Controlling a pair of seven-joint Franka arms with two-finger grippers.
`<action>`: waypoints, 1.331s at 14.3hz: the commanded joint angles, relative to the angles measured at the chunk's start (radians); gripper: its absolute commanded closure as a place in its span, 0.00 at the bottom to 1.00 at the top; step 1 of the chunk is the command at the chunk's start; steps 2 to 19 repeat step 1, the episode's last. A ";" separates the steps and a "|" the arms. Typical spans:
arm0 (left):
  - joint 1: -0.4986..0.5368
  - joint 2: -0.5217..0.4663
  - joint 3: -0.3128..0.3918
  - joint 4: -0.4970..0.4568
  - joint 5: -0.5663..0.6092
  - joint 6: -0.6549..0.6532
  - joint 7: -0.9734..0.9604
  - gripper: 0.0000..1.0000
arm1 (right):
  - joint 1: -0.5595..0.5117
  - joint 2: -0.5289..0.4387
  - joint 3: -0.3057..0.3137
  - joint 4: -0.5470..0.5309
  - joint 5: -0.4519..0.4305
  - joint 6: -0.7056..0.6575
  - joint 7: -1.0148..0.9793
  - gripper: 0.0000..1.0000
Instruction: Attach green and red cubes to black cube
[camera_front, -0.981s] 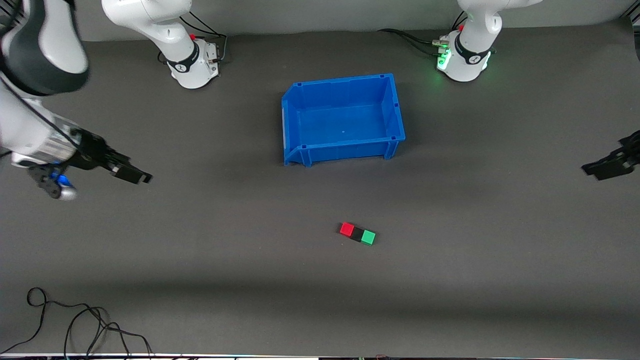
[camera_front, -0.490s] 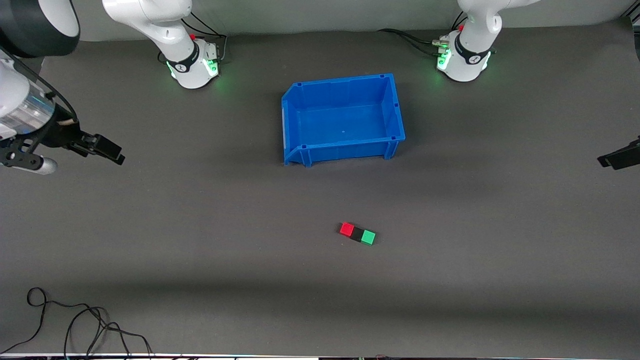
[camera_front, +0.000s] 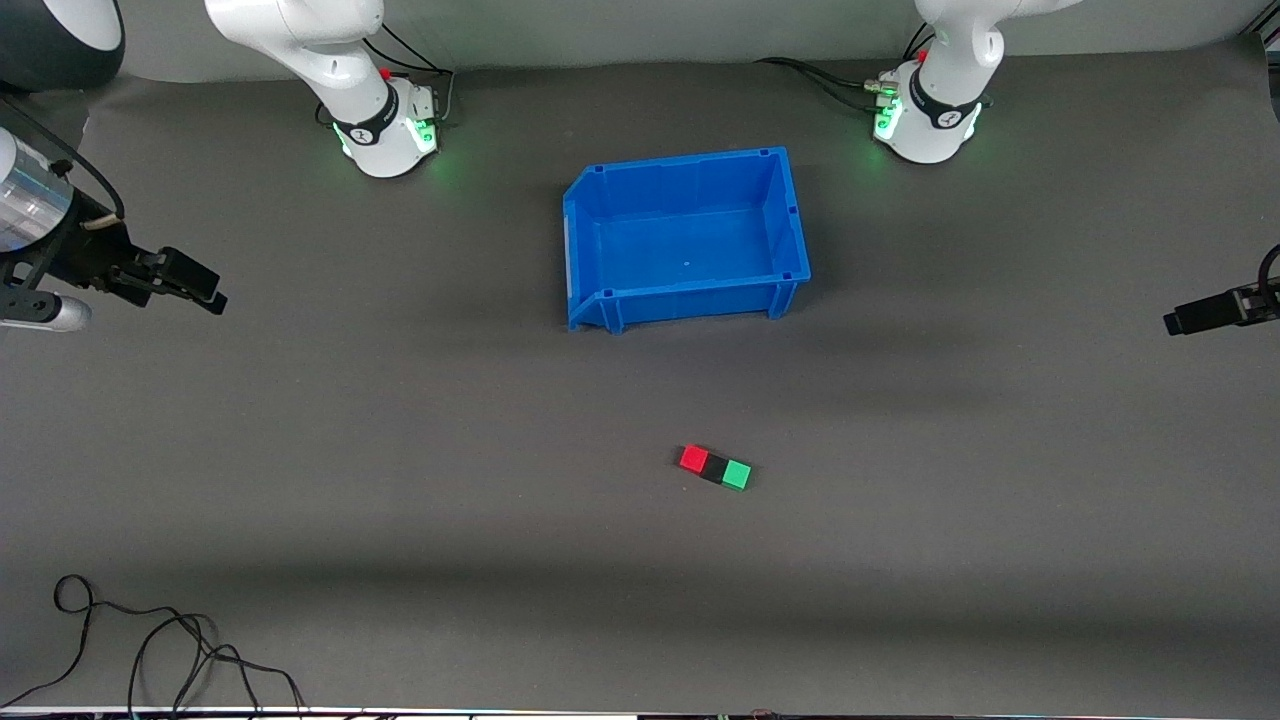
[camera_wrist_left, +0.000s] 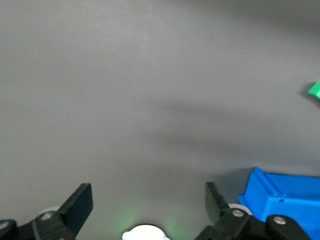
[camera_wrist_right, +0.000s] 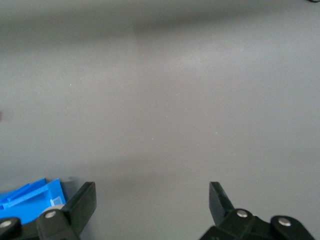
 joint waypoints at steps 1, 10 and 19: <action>0.009 -0.037 0.006 -0.091 0.007 0.027 0.083 0.00 | -0.018 0.014 0.015 0.035 -0.019 -0.027 -0.045 0.00; 0.009 -0.037 0.006 -0.091 0.007 0.027 0.083 0.00 | -0.018 0.014 0.015 0.035 -0.019 -0.027 -0.045 0.00; 0.009 -0.037 0.006 -0.091 0.007 0.027 0.083 0.00 | -0.018 0.014 0.015 0.035 -0.019 -0.027 -0.045 0.00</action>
